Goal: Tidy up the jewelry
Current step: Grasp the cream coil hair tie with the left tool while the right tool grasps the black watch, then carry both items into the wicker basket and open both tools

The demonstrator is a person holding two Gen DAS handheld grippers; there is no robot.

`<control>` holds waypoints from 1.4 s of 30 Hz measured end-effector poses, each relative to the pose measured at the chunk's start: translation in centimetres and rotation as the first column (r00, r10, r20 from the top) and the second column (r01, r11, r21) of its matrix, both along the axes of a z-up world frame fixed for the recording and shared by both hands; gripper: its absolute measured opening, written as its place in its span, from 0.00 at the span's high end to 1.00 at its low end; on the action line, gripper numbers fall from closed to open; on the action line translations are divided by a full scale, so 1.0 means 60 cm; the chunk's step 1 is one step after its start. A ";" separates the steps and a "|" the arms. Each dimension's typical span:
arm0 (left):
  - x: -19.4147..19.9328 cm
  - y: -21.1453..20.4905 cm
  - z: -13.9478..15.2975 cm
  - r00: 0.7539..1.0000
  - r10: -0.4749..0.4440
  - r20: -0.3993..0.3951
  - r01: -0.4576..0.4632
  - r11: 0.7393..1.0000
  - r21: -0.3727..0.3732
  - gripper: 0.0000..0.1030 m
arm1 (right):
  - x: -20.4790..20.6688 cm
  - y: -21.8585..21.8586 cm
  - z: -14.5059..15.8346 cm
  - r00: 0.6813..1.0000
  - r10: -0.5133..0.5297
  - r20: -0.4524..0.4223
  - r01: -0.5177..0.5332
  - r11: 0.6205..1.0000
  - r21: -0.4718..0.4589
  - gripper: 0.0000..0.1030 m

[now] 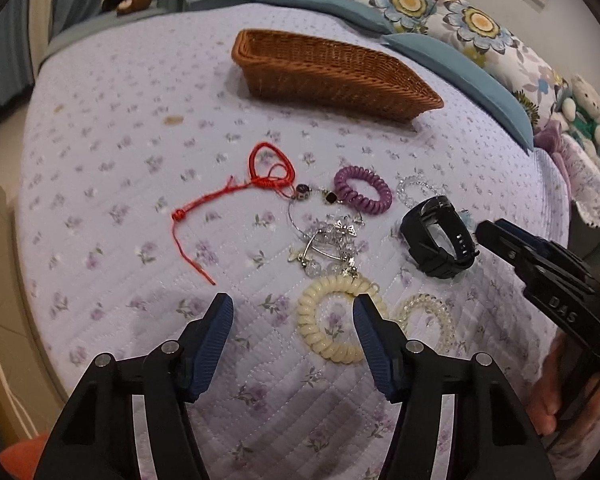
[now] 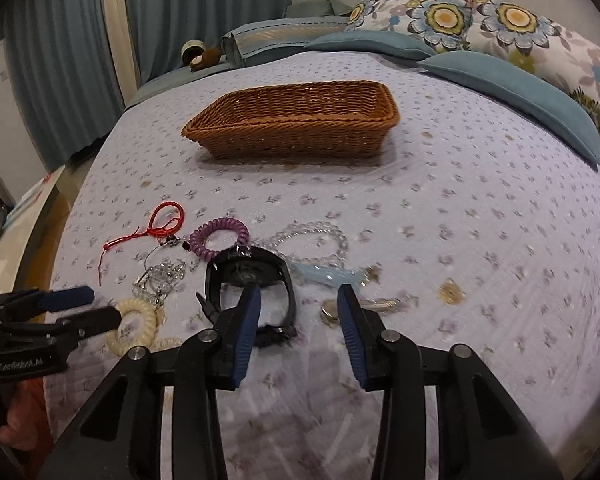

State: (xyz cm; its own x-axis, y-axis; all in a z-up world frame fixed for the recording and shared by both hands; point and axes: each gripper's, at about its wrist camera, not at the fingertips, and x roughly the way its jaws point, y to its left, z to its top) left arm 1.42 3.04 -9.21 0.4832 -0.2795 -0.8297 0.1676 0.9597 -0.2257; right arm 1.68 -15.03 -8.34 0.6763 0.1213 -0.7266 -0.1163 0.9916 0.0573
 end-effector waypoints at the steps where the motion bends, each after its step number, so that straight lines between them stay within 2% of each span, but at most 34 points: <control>1: 0.001 -0.001 -0.003 1.000 -0.003 -0.006 0.003 1.000 0.005 0.44 | 0.007 0.002 -0.003 1.000 0.002 -0.009 -0.002 1.000 0.000 0.64; 3: 0.004 -0.009 -0.013 1.000 -0.013 -0.024 0.014 0.999 0.032 0.50 | 0.019 0.009 -0.012 1.000 0.011 -0.027 -0.011 1.000 0.002 0.70; 6: 0.005 -0.016 -0.014 1.000 -0.024 -0.018 0.025 0.998 0.061 0.50 | 0.032 0.022 -0.024 0.999 0.018 -0.047 -0.019 1.000 -0.025 0.75; 9: 0.006 -0.019 -0.014 0.999 -0.034 -0.022 0.036 0.998 0.056 0.51 | 0.040 0.031 -0.031 0.998 0.018 -0.058 -0.021 0.998 -0.054 0.83; 10: 0.007 -0.021 -0.014 0.999 -0.033 -0.022 0.035 0.997 0.066 0.55 | 0.043 0.033 -0.034 0.998 0.016 -0.064 -0.020 0.998 -0.063 0.88; 11: 0.008 -0.023 -0.015 0.999 -0.031 -0.020 0.033 0.997 0.076 0.63 | 0.044 0.033 -0.034 0.998 0.016 -0.064 -0.020 0.998 -0.063 0.91; 12: 0.008 -0.025 -0.014 0.999 -0.029 -0.014 0.030 0.995 0.091 0.69 | 0.043 0.034 -0.033 0.998 0.017 -0.064 -0.021 0.998 -0.061 0.92; 13: 0.010 -0.024 -0.012 1.000 -0.025 -0.011 0.026 0.995 0.096 0.86 | 0.043 0.034 -0.032 0.998 0.021 -0.062 -0.024 0.998 -0.053 0.92; 14: 0.012 -0.022 -0.011 1.000 -0.025 -0.013 0.026 0.996 0.086 0.88 | 0.042 0.033 -0.032 0.998 0.024 -0.060 -0.027 0.998 -0.048 0.92; 19: 0.009 -0.014 -0.003 0.999 -0.028 0.017 0.027 0.998 0.054 0.90 | 0.031 0.035 -0.023 0.999 0.037 -0.034 -0.038 0.999 -0.035 0.92; 24: -0.002 -0.002 0.039 0.992 -0.023 0.122 0.024 1.000 -0.005 0.90 | 0.019 0.026 -0.002 0.999 0.033 0.010 -0.033 0.999 0.001 0.92; 28: 0.012 -0.006 0.085 0.976 -0.013 0.217 0.006 0.999 0.035 0.90 | 0.023 0.016 0.033 0.998 0.013 0.054 -0.014 1.000 0.017 0.92; 31: 0.057 -0.006 0.125 0.969 -0.005 0.246 0.004 1.000 0.002 0.90 | 0.051 0.010 0.072 0.996 -0.002 0.085 -0.001 0.999 0.036 0.92; 34: 0.115 -0.013 0.165 0.952 -0.009 0.307 0.007 1.000 0.006 0.90 | 0.103 0.006 0.109 0.991 -0.019 0.132 0.015 1.000 0.026 0.92; 37: 0.197 -0.016 0.192 0.944 -0.009 0.331 0.016 1.000 -0.020 0.90 | 0.181 0.001 0.132 0.986 -0.034 0.162 0.032 0.999 0.016 0.92; 42: 0.353 -0.023 0.169 0.953 0.000 0.302 0.010 0.999 -0.032 0.90 | 0.318 -0.006 0.119 0.990 -0.061 0.124 0.061 0.998 0.001 0.92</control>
State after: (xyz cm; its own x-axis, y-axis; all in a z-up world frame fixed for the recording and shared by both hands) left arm 22.61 1.65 0.95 0.7082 -0.3071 -0.6357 0.2377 0.9516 -0.1949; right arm 20.77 -15.40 -1.17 0.7673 0.0751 -0.6369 -0.0618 0.9972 0.0431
